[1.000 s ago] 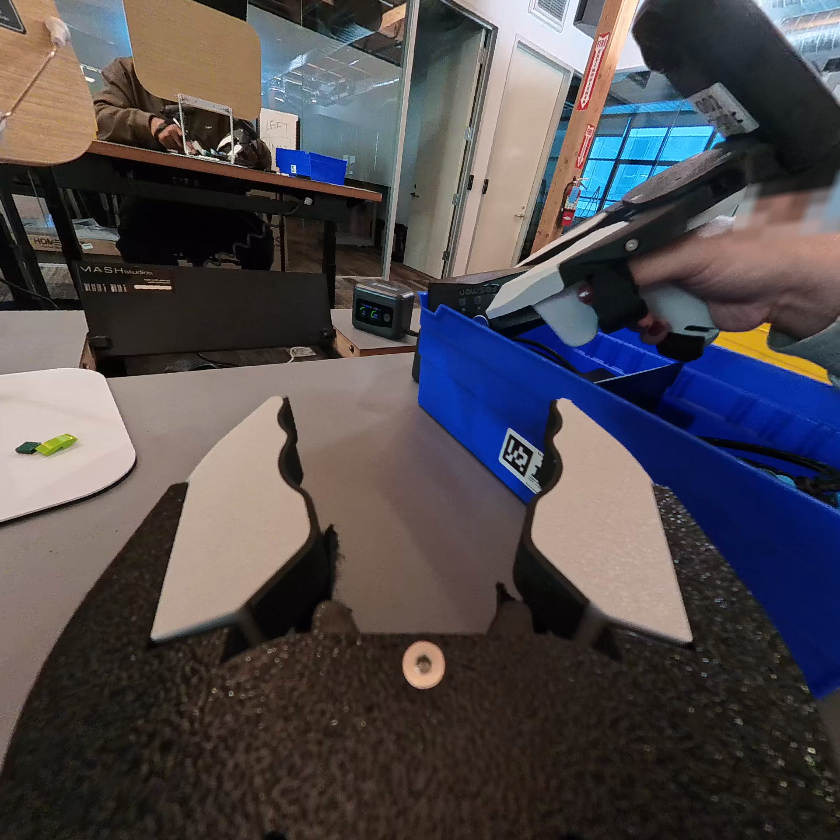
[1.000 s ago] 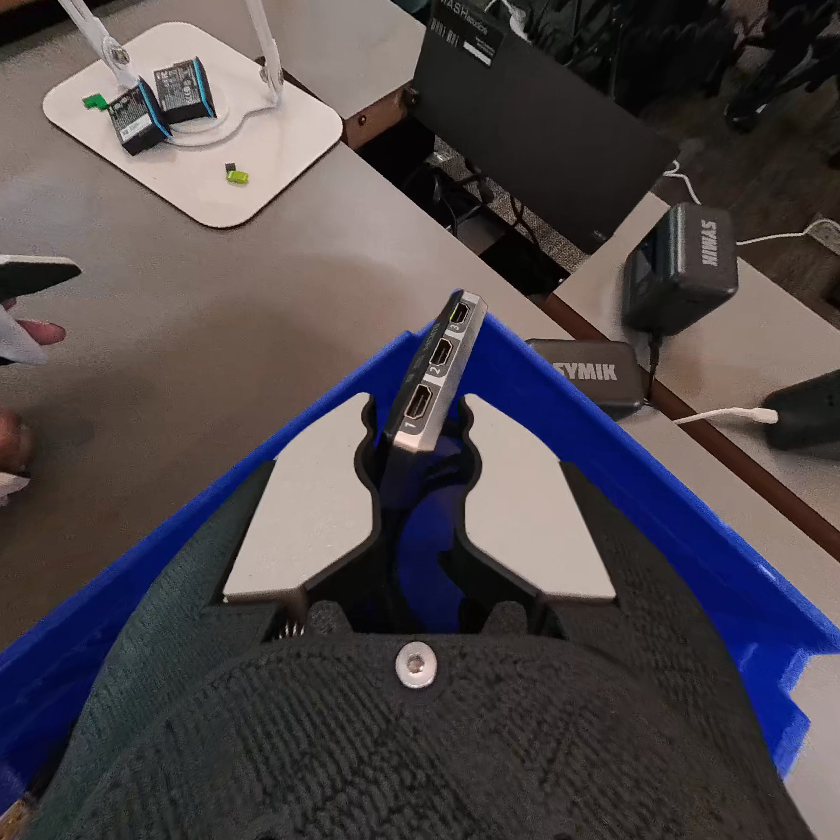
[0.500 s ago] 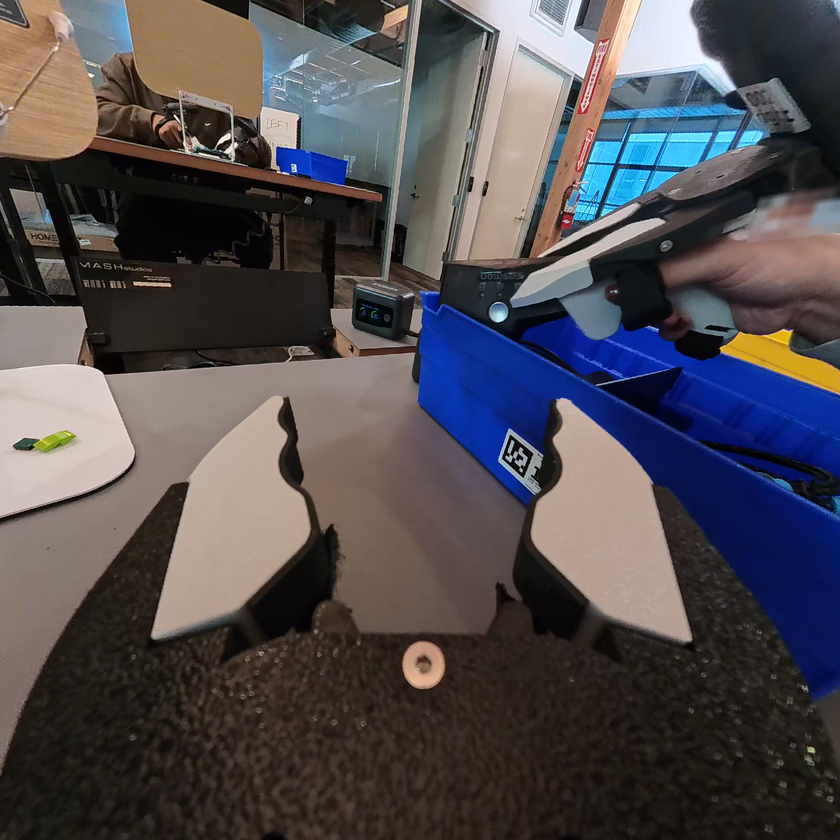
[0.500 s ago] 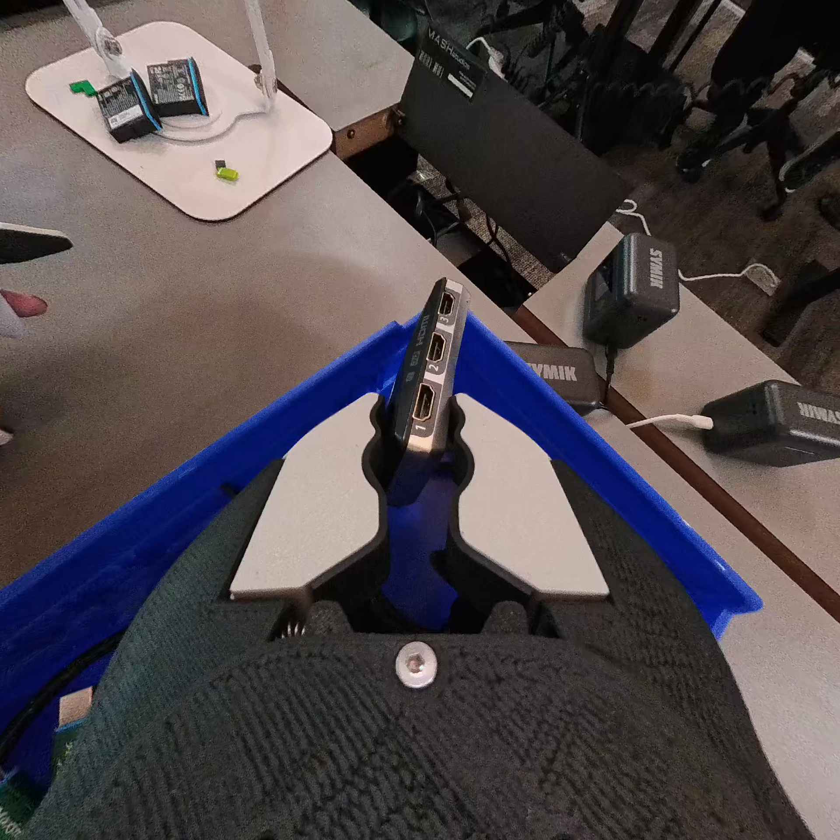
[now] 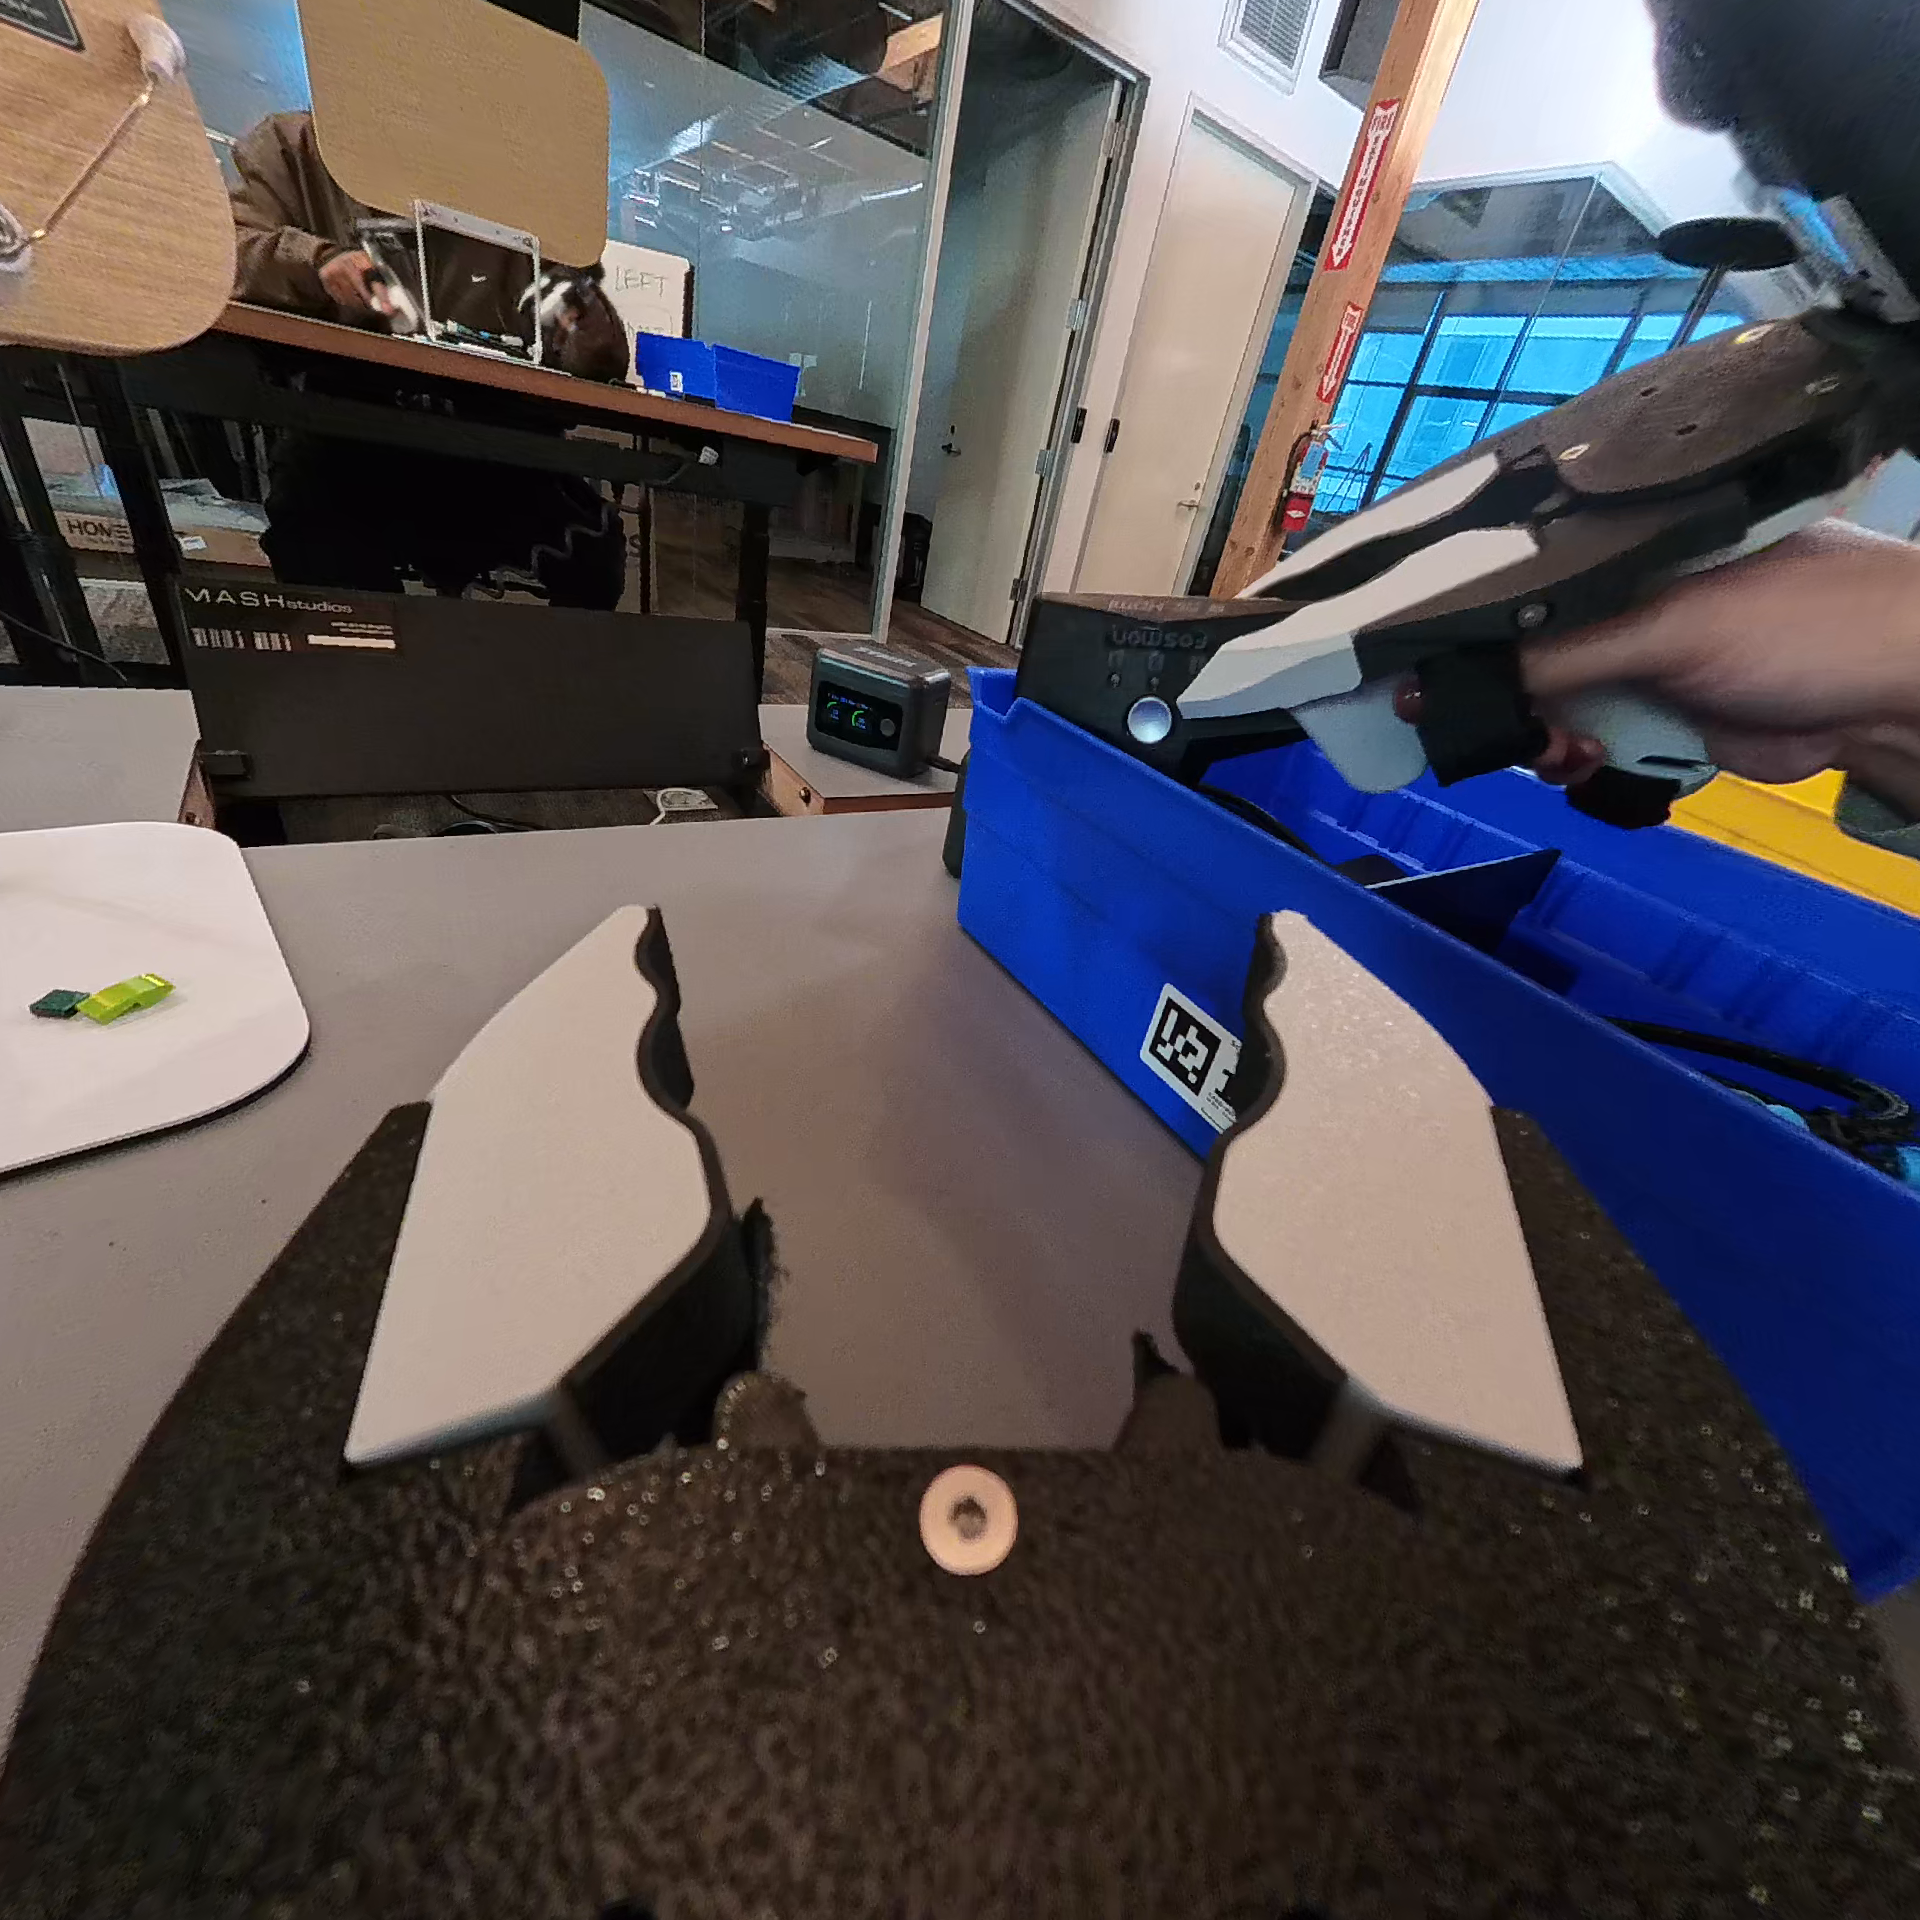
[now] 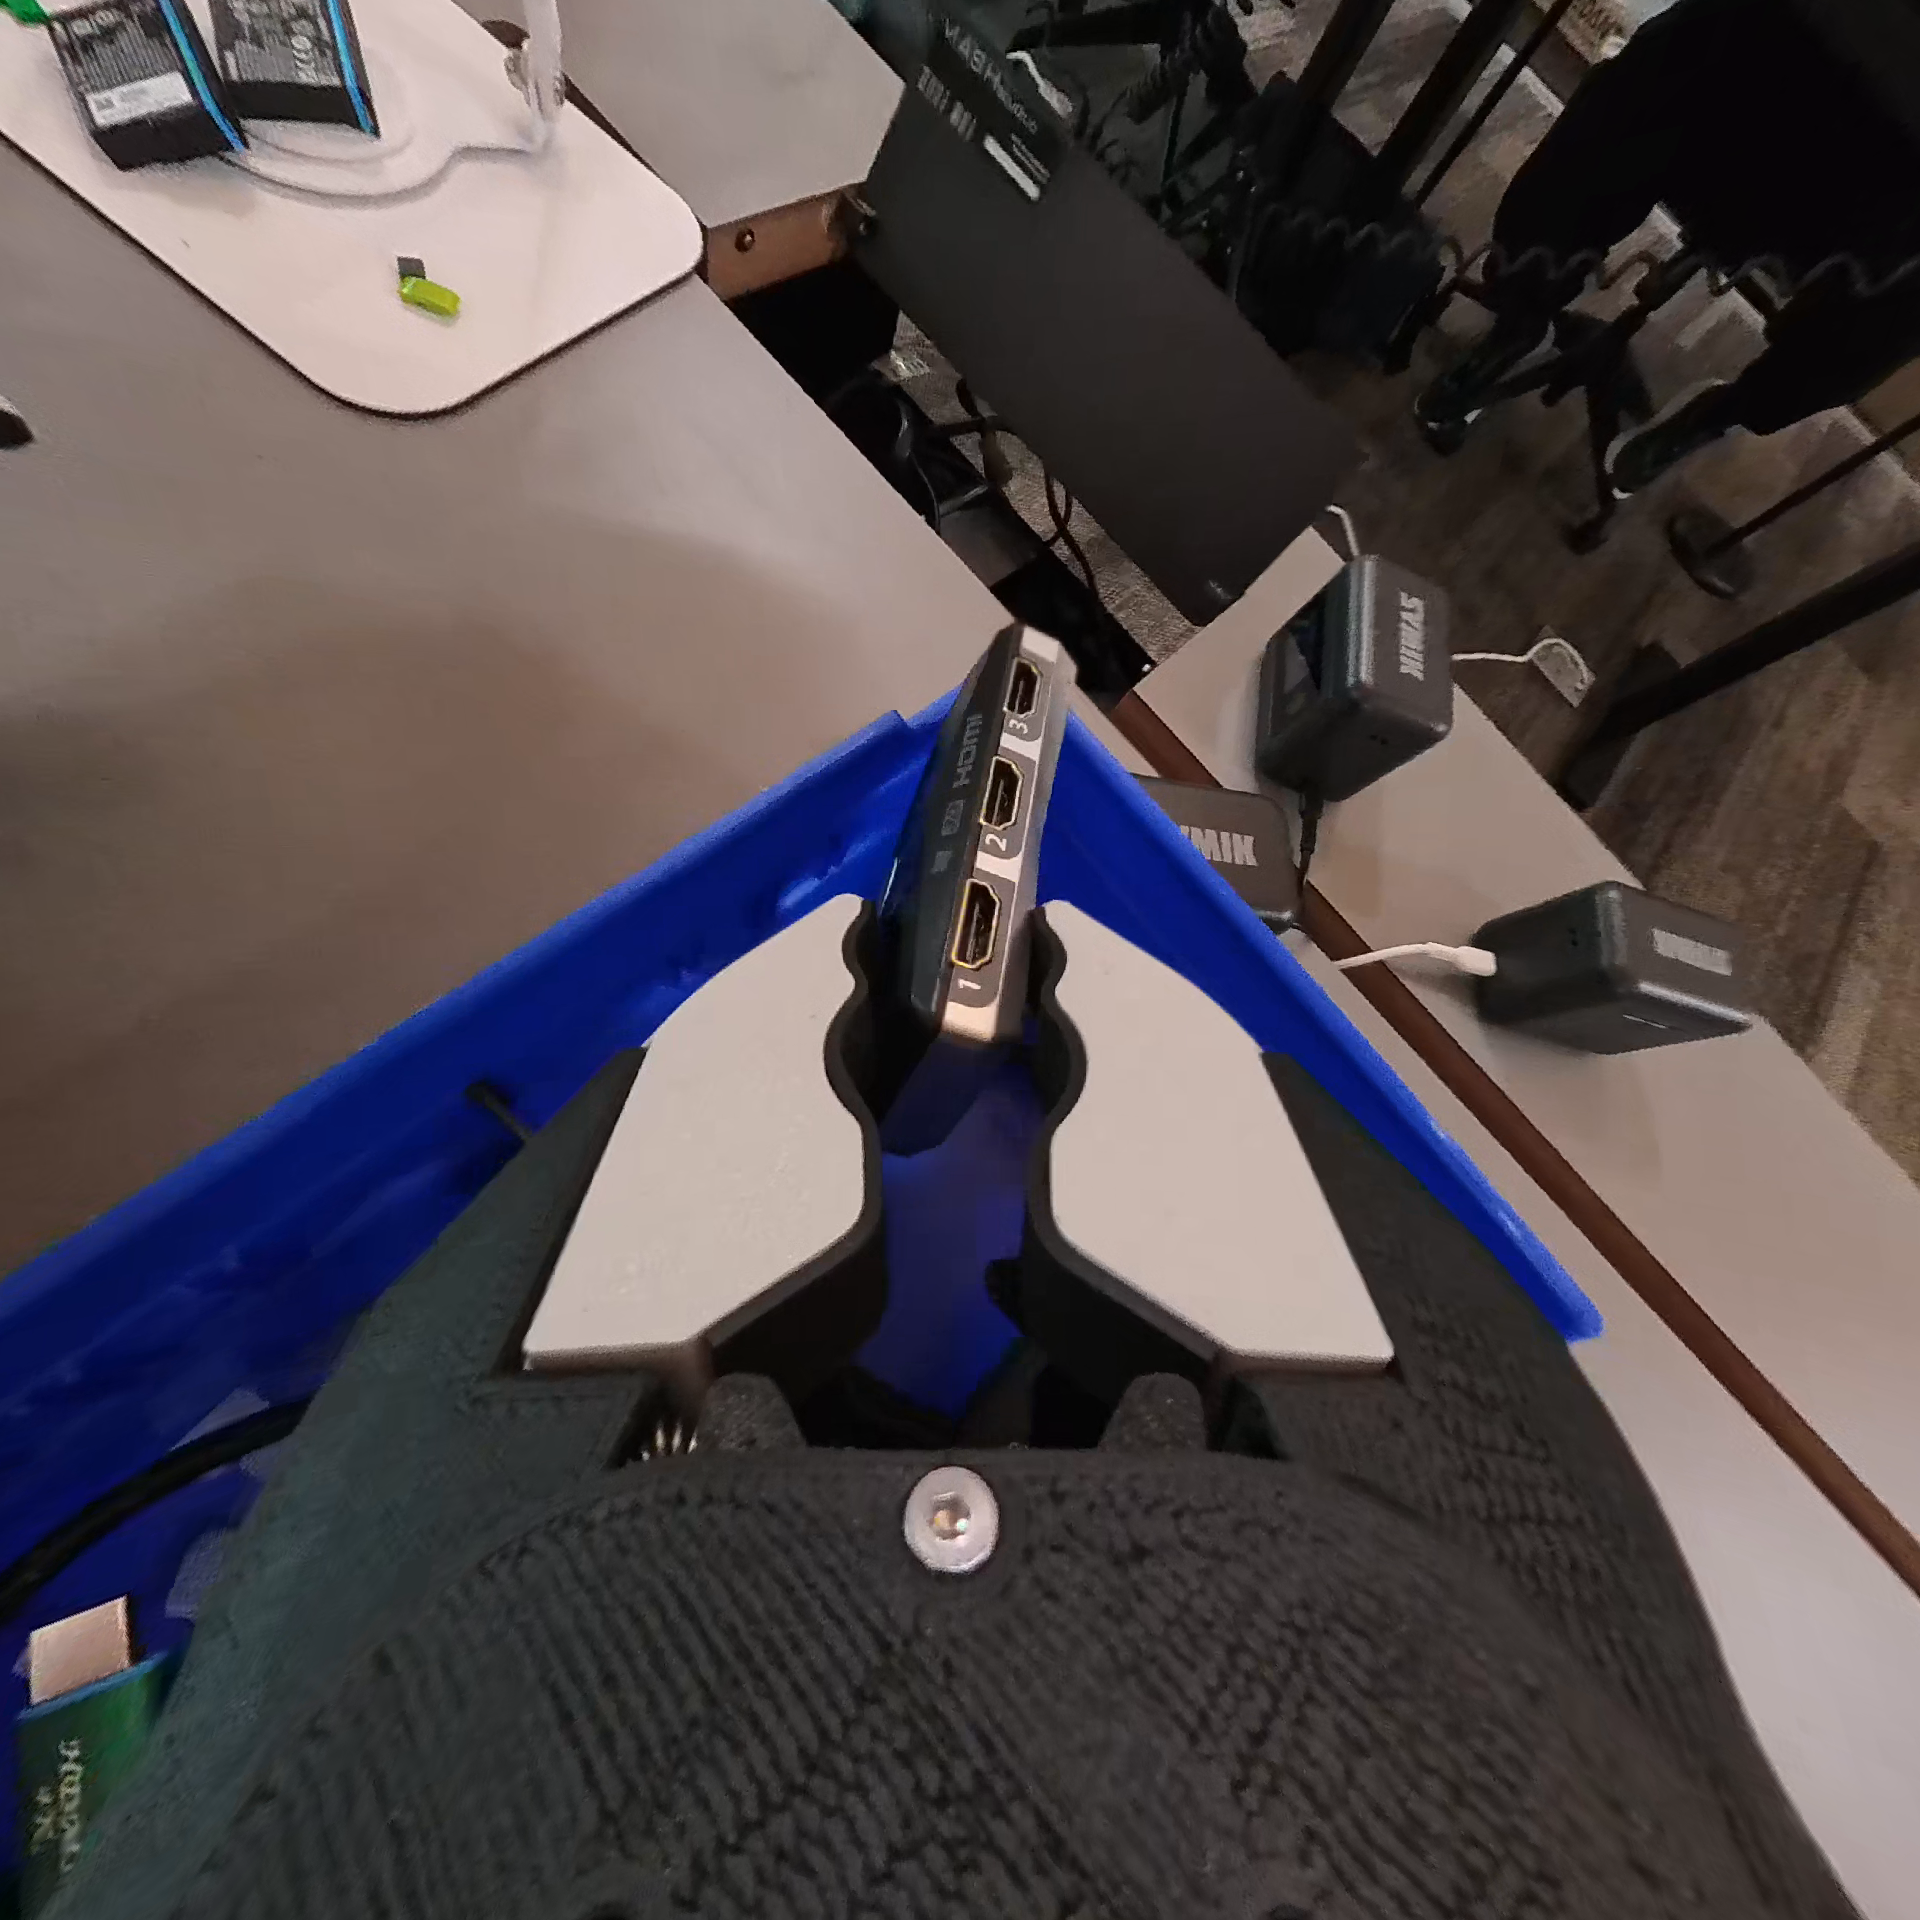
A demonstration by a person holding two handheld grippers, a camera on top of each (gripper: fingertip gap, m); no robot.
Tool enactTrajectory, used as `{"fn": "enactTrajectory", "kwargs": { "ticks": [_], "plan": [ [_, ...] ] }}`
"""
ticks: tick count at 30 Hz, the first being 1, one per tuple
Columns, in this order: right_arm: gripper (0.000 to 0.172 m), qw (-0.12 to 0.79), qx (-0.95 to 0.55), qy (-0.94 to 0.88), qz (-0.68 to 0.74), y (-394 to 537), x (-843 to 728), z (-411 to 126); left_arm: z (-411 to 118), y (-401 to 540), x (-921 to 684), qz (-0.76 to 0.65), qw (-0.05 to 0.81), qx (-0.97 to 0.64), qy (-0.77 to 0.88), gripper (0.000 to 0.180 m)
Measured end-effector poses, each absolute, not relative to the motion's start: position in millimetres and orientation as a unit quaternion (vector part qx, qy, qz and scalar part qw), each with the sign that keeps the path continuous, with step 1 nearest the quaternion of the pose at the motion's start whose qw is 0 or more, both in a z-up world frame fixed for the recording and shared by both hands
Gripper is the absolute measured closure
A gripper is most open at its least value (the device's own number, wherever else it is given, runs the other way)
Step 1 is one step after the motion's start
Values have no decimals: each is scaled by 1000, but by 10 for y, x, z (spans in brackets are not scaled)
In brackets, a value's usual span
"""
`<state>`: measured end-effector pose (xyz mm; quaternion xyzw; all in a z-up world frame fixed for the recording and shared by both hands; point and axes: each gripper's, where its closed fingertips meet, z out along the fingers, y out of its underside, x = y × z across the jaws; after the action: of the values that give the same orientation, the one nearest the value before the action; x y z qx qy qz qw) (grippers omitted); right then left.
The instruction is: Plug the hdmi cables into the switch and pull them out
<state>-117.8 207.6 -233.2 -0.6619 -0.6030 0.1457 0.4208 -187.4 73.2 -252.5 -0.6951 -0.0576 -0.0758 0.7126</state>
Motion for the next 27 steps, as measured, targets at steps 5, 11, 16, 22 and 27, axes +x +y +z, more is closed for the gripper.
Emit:
{"fn": "enactTrajectory", "kwargs": {
  "ticks": [5,11,16,22,27],
  "plan": [
    [144,452,-630,-623,104,2015,-1203,-2273,-2526,733,-1874,-77,712,-695,-58,77],
    [145,464,-611,-635,89,1947,-1216,-2227,-2527,734,-1878,-78,712,-695,-60,77],
    [146,503,-583,-628,111,1857,-1230,-2010,-2527,734,-1882,-79,712,-695,-62,77],
    [148,544,-554,-613,146,1729,-1158,-1669,-2527,734,-1889,-82,712,-694,-65,77],
    [149,568,-549,-585,187,1717,-1047,-1402,-2527,734,-1891,-84,712,-694,-66,77]
  ]
}}
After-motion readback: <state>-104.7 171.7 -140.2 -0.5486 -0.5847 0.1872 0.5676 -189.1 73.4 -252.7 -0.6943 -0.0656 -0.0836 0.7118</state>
